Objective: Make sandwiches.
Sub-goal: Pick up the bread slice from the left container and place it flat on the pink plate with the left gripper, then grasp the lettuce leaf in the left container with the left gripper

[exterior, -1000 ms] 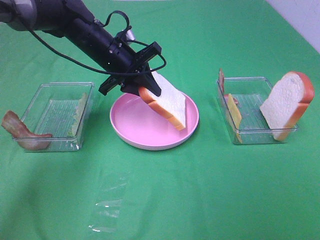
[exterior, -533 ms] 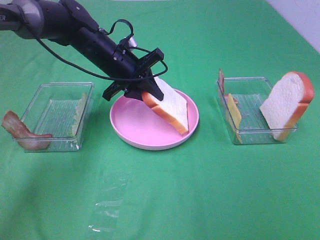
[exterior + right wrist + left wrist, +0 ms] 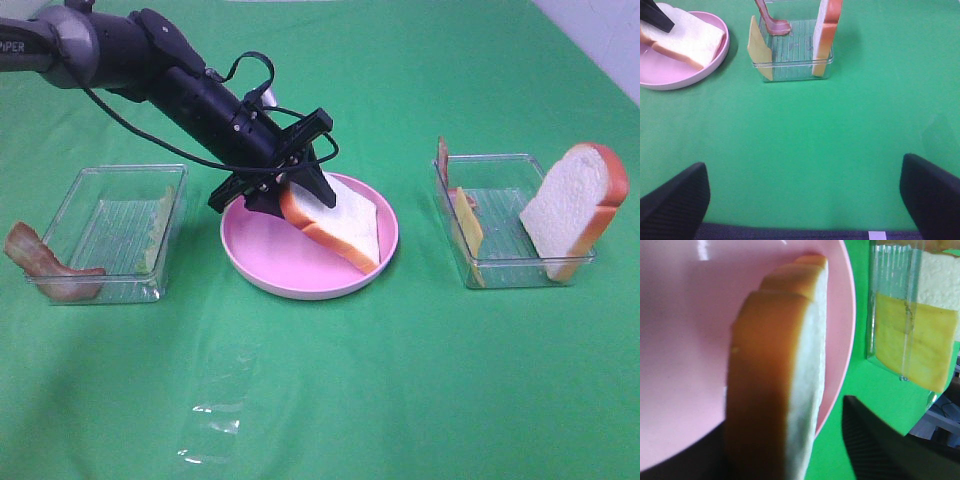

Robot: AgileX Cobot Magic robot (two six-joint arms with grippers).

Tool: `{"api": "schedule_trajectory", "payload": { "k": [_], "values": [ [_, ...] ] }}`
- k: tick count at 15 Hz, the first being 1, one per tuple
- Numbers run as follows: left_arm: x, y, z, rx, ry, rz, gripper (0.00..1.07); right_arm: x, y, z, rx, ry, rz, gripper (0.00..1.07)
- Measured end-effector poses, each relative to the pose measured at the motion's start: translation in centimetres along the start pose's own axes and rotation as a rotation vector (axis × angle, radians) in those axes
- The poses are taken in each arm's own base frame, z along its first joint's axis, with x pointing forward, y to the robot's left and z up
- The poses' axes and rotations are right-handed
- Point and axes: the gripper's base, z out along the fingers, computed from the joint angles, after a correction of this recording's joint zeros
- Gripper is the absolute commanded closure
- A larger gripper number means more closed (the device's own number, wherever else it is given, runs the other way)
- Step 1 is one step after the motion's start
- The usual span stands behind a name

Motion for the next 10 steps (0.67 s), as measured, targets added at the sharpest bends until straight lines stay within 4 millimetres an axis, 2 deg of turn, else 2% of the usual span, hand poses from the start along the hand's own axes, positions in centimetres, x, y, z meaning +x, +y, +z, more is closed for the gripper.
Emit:
{"api": "schedule_trajectory", "payload": {
  "k": [1, 2, 5, 6, 10],
  "values": [
    [0.0, 0.0, -0.2, -0.018, -0.001, 0.010, 0.19, 0.0, 0.0, 0.0, 0.000, 0.000, 0.000, 0.09],
    [0.1, -0.1, -0.7, -0.054, -0.005, 0.043, 0.08, 0.0, 0.0, 0.0, 0.000, 0.000, 0.000, 0.09],
    [0.4, -1.7, -3.9, -0.172, 0.000, 0.173, 0.05, 0.0, 0.0, 0.0, 0.000, 0.000, 0.000, 0.09],
    [1.1, -3.0, -6.9, -0.259, 0.003, 0.238, 0.05, 0.0, 0.0, 0.0, 0.000, 0.000, 0.000, 0.09],
    [1.8, -3.9, -11.5, -0.506, -0.098, 0.288, 0.05, 0.0, 0.0, 0.0, -0.001, 0.000, 0.000, 0.09]
  ]
}}
